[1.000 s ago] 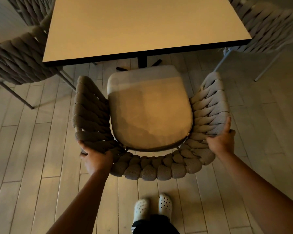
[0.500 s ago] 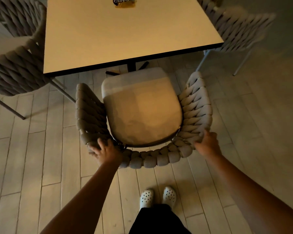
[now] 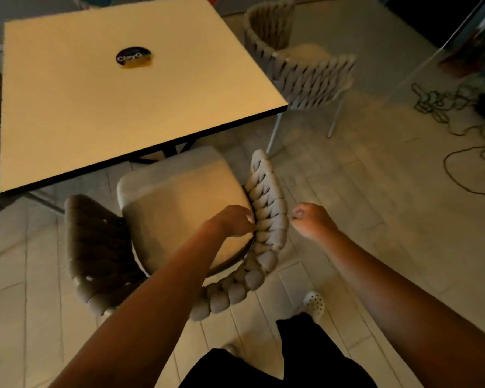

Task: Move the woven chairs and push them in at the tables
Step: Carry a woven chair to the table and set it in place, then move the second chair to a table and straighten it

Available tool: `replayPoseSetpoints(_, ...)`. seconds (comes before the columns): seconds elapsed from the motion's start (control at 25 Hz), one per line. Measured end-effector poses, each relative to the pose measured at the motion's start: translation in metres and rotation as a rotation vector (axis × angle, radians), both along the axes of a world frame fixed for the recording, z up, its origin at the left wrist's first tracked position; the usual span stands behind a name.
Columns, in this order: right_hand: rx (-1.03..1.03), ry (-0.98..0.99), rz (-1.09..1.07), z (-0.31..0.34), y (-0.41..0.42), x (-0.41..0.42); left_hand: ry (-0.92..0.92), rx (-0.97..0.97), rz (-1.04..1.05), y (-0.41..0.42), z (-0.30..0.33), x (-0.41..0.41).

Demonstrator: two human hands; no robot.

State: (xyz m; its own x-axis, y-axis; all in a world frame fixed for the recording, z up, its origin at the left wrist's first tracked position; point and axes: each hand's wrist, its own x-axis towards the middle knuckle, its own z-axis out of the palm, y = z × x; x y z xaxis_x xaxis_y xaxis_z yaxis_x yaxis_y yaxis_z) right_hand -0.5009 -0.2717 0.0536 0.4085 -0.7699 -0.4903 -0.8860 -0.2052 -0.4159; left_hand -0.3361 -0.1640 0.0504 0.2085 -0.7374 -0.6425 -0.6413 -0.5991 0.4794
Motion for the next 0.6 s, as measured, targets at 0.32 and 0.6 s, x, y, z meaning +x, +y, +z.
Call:
replayPoseSetpoints(0.32, -0.023, 0.058, 0.048, -0.011, -0.215, -0.043, -0.085, -0.103, 0.052, -0.218, 0.005, -0.033)
replayPoseSetpoints(0.6, -0.012, 0.126, 0.104, 0.0, -0.388, -0.061, -0.051, -0.046, 0.06, -0.364, 0.001, -0.053)
